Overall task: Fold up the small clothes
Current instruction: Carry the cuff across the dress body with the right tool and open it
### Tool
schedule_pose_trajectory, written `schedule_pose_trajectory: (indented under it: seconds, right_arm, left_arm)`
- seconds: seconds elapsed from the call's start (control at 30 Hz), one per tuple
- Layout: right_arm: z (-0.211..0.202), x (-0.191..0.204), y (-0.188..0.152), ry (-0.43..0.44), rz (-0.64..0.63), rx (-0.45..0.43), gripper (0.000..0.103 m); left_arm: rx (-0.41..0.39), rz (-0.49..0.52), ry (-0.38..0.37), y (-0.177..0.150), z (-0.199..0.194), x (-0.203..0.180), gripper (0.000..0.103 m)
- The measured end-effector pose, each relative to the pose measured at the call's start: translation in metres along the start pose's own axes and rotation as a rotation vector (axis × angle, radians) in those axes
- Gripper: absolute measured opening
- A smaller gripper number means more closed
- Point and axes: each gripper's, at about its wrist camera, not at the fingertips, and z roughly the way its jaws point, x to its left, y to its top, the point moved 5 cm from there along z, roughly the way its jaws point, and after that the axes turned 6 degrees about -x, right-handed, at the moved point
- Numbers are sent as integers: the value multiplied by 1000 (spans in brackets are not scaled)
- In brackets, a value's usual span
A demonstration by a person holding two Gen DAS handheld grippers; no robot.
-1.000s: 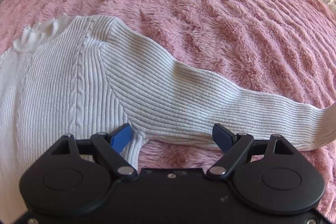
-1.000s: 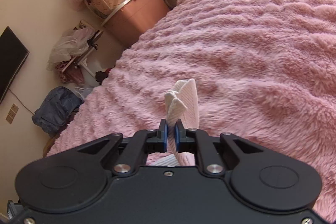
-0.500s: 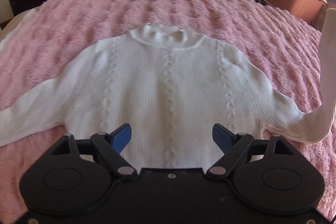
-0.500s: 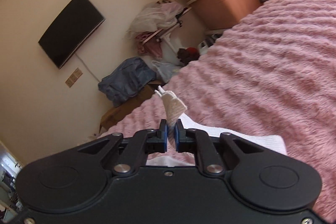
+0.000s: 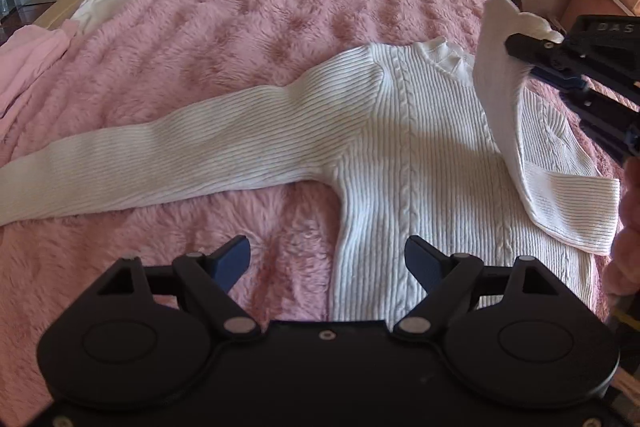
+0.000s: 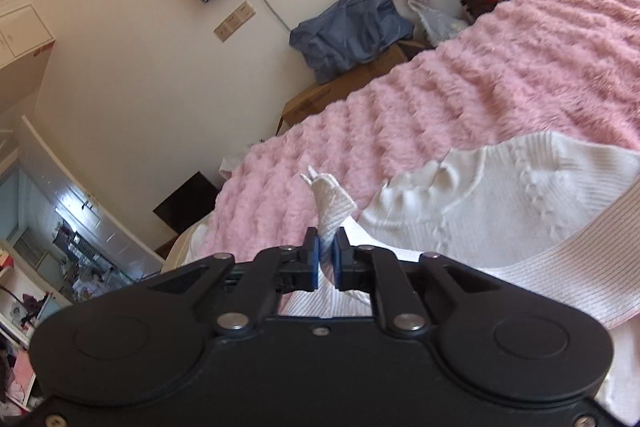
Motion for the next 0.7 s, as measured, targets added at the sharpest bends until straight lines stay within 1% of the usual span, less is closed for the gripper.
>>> schedule_pose_trajectory:
  seconds: [0.1,0.23,0.33,0.43,0.53,0.6,0.7]
  right_arm:
    - [22,15,-25,23,-14,50,8]
    - [41,35,-50,68,-15,105,8]
    - [53,46,-65,61,-53,126,8]
    - [68,46,-79,30,-90,152,8]
    - [76,40,-93,21,-95,185,8]
    - [80,38,-101,20,-95,201,8]
    - [85,34,-113,20,-109,229,10]
  left_arm:
    - [1,-20,7,-3,-2,14,89]
    - [-1,-44,26,-6,-6,33,89]
    - [0,-60,37,-9,-7,46,89]
    - [5,-66,54,-13,-8,55,89]
    - [10,-80,51,-17,-9,62,89]
    - [9,-93,47,-14,-5,66,89]
    - [2,-83,56,-15,-5,68,89]
